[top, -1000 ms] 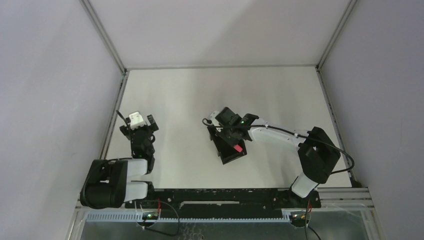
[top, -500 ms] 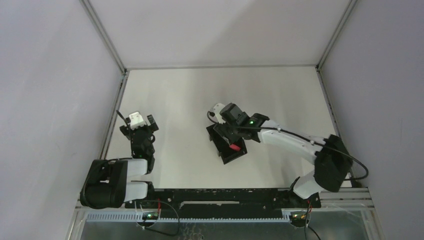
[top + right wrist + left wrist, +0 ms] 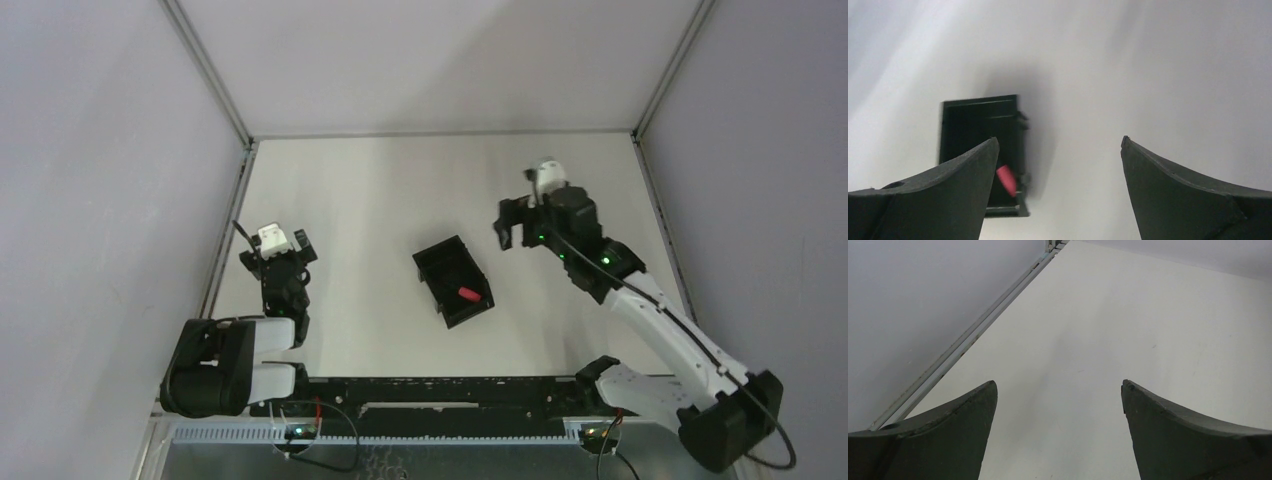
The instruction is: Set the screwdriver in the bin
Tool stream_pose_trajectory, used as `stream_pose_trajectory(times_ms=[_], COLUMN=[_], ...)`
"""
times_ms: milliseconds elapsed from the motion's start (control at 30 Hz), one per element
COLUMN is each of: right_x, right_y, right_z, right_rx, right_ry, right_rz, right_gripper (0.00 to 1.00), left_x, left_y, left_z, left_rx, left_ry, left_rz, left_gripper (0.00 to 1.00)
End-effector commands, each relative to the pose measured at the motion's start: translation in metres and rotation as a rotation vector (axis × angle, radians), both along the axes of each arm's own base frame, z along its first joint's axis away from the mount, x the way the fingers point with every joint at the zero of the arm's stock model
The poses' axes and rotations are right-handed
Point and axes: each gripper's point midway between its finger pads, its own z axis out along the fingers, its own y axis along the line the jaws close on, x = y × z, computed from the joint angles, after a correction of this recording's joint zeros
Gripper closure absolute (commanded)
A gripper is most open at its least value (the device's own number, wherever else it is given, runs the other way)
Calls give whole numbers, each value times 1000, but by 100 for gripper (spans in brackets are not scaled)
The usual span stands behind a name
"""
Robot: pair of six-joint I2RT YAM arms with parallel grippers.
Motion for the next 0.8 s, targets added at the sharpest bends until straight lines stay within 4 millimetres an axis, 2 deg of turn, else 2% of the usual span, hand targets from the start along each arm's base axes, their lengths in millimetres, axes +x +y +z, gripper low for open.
stream_pose_trajectory(times_ms=[0, 67, 167, 200, 367, 500, 767], right_x=[15, 17, 16, 15, 9, 5, 0], right_y=[-49, -80, -118, -128, -171, -178, -180], right_z=[13, 5, -19, -21, -64, -91, -95], right_rx=[161, 173, 183, 195, 207, 213, 208], right_ry=[-104, -134, -144, -155, -170, -193, -230], right_rz=[-233, -354, -497, -535, -719, -746, -740], right_gripper=[0, 0, 0, 0, 0, 0, 0], left_x=[11, 11, 11, 11, 11, 11, 11], left_y=[0, 0, 0, 0, 0, 0, 0], left_z=[23, 22, 22, 22, 22, 22, 22], left_rx=[1, 1, 1, 1, 1, 1, 1], left_ry=[-64, -62, -62, -61, -62, -62, -62], left_rz=[-5, -5, -5, -5, -5, -5, -4], left_gripper=[2, 2, 2, 2, 2, 2, 2])
